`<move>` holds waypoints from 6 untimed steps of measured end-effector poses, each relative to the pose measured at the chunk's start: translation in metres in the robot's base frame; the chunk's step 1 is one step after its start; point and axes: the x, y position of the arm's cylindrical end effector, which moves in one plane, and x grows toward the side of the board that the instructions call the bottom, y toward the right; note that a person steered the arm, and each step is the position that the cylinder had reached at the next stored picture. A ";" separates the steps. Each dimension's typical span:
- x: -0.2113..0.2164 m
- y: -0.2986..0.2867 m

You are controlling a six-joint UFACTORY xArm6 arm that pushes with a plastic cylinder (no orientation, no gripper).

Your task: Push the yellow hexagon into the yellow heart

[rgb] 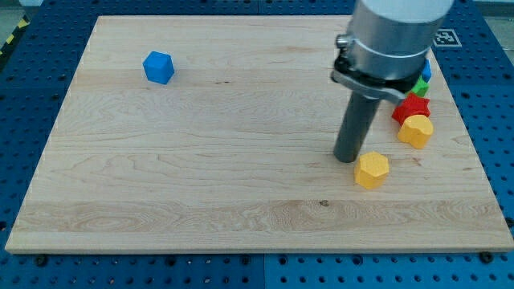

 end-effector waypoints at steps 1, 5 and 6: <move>0.022 -0.004; 0.020 0.082; 0.019 0.094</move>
